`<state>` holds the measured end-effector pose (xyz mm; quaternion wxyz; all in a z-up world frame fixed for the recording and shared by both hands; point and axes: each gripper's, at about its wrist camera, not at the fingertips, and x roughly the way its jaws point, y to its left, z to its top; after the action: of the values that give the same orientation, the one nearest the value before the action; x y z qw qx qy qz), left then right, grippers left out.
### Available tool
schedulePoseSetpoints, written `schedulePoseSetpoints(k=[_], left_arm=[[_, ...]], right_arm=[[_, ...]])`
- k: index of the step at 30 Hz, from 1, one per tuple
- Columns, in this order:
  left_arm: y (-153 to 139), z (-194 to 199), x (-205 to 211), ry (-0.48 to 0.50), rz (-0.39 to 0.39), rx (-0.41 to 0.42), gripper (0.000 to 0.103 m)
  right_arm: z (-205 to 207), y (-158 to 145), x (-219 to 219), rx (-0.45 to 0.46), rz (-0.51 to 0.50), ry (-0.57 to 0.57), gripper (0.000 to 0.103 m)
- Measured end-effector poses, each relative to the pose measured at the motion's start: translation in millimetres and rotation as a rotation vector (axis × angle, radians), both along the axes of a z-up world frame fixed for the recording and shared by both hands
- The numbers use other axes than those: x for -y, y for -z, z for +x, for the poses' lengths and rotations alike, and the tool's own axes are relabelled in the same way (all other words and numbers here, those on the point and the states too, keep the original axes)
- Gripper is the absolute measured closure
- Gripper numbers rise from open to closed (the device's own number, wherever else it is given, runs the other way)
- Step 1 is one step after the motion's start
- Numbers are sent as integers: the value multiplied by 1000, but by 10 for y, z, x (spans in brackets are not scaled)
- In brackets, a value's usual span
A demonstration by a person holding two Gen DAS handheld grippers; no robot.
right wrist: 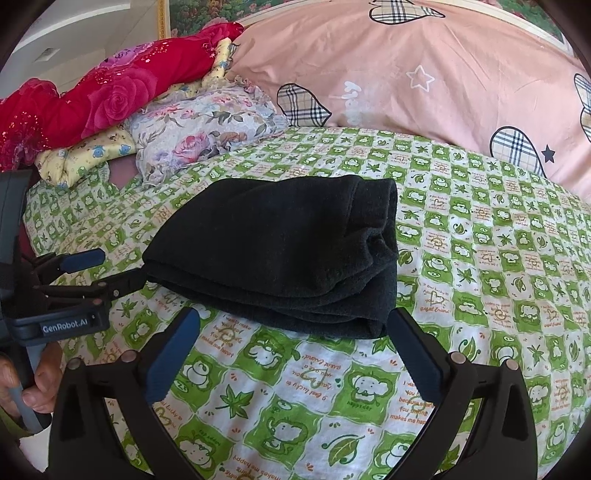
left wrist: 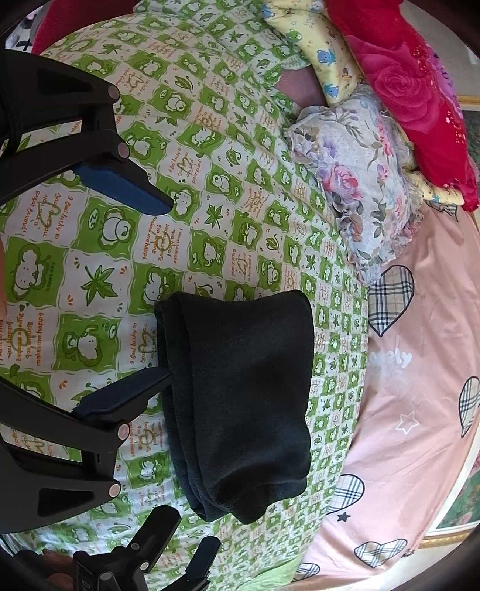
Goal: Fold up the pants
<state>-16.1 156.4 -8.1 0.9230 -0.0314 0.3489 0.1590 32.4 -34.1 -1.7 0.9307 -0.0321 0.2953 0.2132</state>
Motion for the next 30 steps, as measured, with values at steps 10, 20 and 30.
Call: schedulePoseSetpoints(k=[10, 20, 30], left_arm=[[37, 34, -14, 10, -3, 1, 18], [50, 44, -18, 8, -9, 0, 17], [70, 57, -27, 8, -10, 2, 17]], right_arm=[[43, 53, 1, -5, -2, -1, 1], [55, 86, -37, -9, 1, -4, 1], [71, 122, -48, -15, 2, -2, 1]])
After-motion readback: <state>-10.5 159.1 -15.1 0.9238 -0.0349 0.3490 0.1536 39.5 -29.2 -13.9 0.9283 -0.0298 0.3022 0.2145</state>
